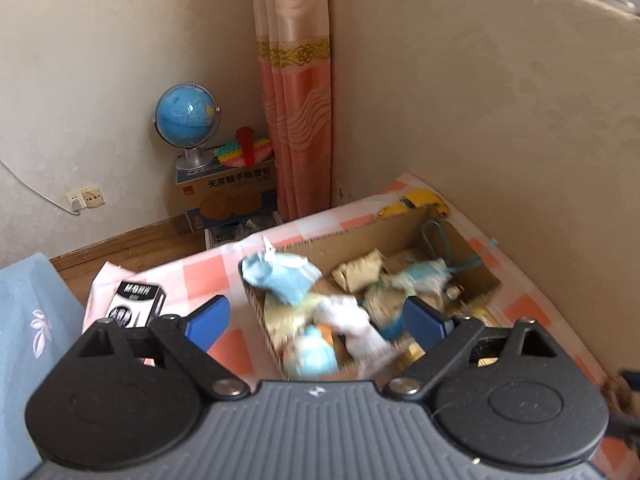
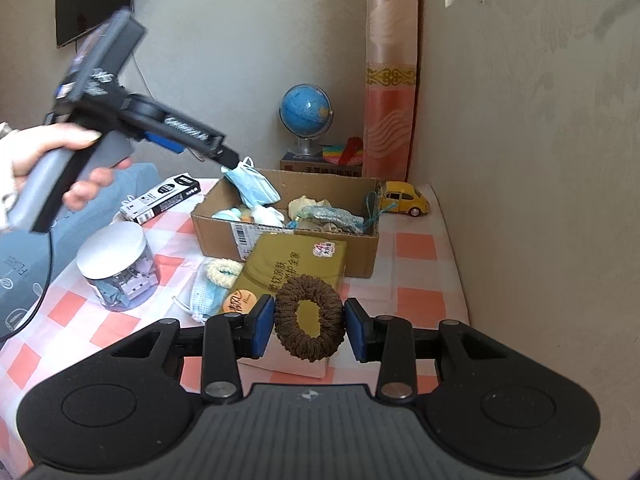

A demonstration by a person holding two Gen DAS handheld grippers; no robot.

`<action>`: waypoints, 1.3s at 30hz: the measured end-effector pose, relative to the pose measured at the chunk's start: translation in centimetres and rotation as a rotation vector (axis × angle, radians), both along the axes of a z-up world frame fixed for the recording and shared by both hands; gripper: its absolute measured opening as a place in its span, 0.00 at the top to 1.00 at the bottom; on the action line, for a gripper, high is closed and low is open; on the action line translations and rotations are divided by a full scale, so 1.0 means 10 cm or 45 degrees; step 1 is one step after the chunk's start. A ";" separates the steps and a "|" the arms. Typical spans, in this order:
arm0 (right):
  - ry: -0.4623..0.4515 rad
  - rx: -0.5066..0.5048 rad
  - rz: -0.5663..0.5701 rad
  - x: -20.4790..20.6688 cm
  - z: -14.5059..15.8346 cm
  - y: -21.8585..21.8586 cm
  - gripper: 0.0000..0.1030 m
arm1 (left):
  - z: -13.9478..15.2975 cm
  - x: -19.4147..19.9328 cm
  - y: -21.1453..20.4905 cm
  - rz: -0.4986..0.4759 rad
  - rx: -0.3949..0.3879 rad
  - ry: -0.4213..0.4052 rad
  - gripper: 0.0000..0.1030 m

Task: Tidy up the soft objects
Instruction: 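Drop the blue mask into the box with the left tool while the right tool carries the scrunchie over, then open the right tool over the box to release the brown scrunchie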

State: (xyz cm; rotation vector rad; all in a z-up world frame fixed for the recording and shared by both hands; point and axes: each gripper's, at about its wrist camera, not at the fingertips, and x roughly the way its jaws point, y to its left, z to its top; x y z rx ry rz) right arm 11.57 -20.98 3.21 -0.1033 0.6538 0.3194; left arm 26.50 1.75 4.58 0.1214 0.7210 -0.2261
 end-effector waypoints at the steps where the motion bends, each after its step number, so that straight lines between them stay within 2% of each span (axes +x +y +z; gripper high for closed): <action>1: -0.001 0.003 0.002 -0.01 0.01 0.01 0.58 | 0.03 -0.09 0.01 0.000 -0.007 -0.008 0.08; 10: -0.004 0.031 0.024 0.05 0.10 0.07 0.58 | 0.15 -1.00 0.08 0.089 -0.107 -0.084 0.02; 17: -0.008 0.035 0.015 0.33 0.19 0.10 0.58 | -0.04 -1.52 0.00 0.149 -0.068 -0.125 0.01; 29: 0.021 0.030 0.004 1.24 0.26 0.26 0.58 | -0.37 -1.63 0.05 0.170 -0.067 -0.082 0.01; 39: 0.083 -0.007 -0.005 2.10 0.12 0.41 0.58 | -0.52 -1.55 0.13 0.179 -0.080 -0.011 0.01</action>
